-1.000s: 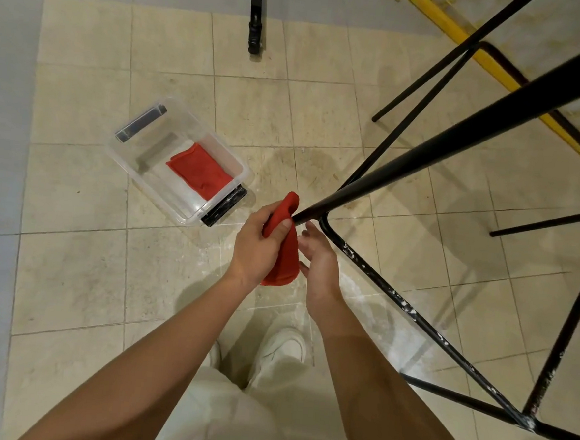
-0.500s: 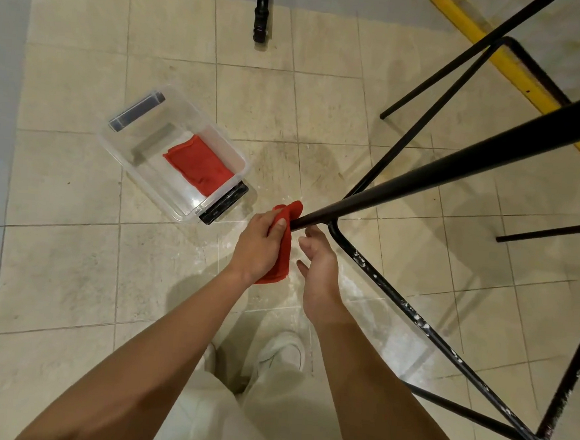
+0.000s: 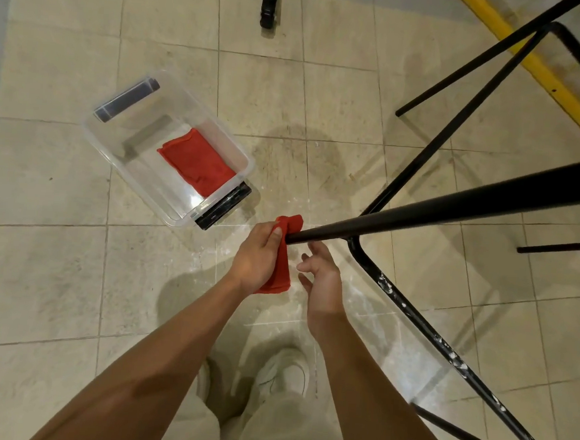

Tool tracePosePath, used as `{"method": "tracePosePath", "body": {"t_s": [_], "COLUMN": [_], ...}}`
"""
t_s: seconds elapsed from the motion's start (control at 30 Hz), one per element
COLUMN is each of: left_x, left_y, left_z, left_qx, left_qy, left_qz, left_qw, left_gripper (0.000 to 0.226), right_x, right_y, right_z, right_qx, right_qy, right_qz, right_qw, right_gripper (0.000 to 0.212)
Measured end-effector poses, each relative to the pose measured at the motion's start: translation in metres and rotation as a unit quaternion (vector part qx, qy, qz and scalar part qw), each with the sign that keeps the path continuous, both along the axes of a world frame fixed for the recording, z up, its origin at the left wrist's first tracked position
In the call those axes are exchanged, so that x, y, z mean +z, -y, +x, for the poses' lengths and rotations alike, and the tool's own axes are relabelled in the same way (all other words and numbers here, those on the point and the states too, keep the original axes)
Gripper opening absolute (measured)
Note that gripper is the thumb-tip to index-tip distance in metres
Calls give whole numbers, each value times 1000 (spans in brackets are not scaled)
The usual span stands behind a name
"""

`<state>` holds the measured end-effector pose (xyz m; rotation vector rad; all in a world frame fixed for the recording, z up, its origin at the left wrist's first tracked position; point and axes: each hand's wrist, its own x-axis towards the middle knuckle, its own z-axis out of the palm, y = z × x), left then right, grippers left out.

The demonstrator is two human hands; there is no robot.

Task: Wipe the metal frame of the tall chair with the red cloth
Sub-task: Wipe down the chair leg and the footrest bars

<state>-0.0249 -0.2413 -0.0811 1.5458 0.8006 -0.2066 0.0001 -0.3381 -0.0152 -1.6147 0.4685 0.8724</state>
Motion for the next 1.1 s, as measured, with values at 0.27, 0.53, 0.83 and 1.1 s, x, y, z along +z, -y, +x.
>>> {"method": "tracePosePath", "body": {"t_s": [0.27, 0.53, 0.83, 1.1], "left_x": [-47, -76, -49, -64], "left_y": [-11, -21, -6, -15], "left_z": [2, 0, -10, -1], "left_qx": [-39, -33, 126, 94], "left_qy": [-53, -92, 0, -82], "left_qz": [8, -49, -186, -118], "left_qw": [998, 994, 974, 985], "left_gripper": [37, 37, 20, 28], "right_x": [-32, -46, -42, -48], "right_y": [-3, -4, -13, -15], "right_z": [8, 11, 12, 6], "right_qx": [18, 42, 29, 2], "right_qy": [-32, -27, -36, -52], "right_qz": [-20, -4, -6, 0], "right_qw": [999, 999, 999, 999], "right_gripper": [58, 59, 55, 50]}}
